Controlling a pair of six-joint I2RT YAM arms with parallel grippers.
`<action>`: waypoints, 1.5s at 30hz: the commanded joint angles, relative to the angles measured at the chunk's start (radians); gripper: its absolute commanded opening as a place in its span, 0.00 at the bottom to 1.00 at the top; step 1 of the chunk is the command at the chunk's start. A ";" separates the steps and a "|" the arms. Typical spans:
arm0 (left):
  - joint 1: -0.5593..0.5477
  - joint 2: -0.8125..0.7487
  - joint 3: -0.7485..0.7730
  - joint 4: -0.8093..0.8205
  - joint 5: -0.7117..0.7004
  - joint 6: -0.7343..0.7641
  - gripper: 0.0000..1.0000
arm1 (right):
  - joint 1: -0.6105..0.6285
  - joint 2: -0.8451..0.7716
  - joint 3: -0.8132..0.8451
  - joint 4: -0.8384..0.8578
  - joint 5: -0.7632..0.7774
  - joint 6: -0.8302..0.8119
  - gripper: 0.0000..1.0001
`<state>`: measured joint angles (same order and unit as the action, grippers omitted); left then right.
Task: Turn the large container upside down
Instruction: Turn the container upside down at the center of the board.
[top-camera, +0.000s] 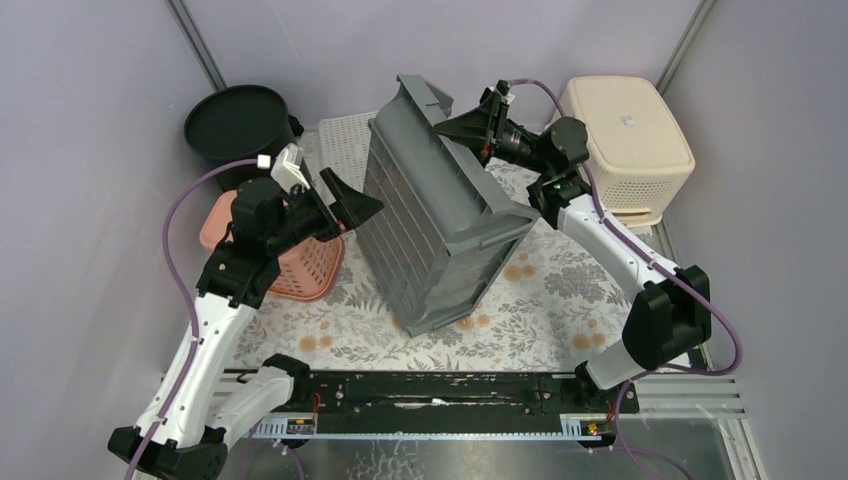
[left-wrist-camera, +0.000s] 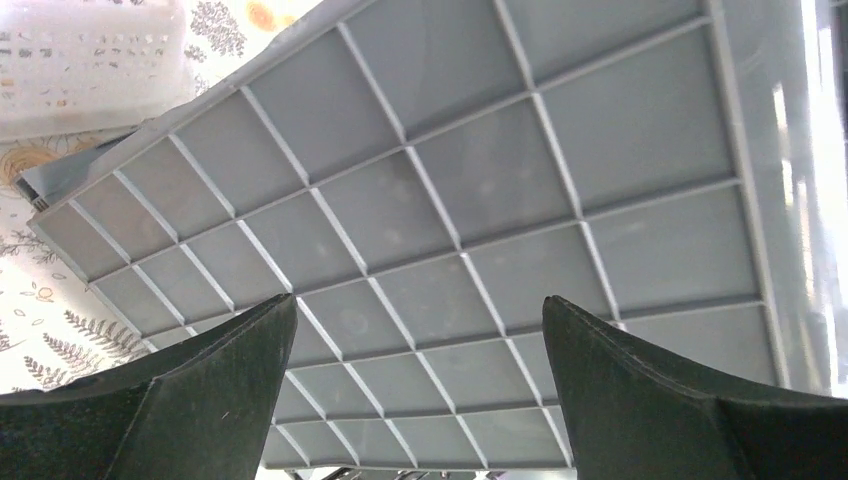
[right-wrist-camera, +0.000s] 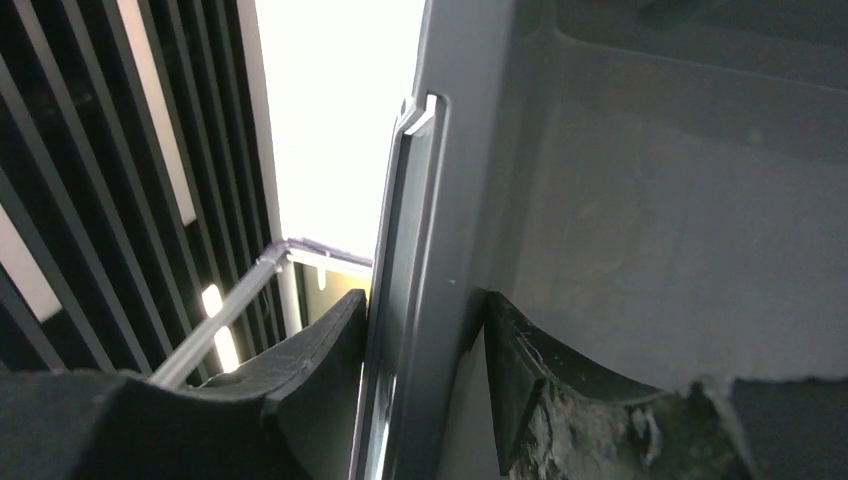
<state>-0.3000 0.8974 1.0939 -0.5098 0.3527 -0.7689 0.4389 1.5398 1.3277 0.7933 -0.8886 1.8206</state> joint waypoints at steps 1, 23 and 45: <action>0.007 -0.007 0.053 -0.019 0.026 0.019 1.00 | 0.031 -0.101 -0.029 0.129 0.210 0.049 0.28; 0.006 0.046 0.121 -0.019 0.027 0.017 1.00 | 0.168 -0.052 -0.173 0.383 0.573 0.214 0.30; 0.007 0.091 0.178 -0.012 0.043 0.020 1.00 | 0.210 -0.003 -0.227 0.375 0.527 0.294 0.58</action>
<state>-0.2905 0.9779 1.2453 -0.5381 0.3607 -0.7673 0.6239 1.6035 1.1618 1.0233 -0.3416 2.0441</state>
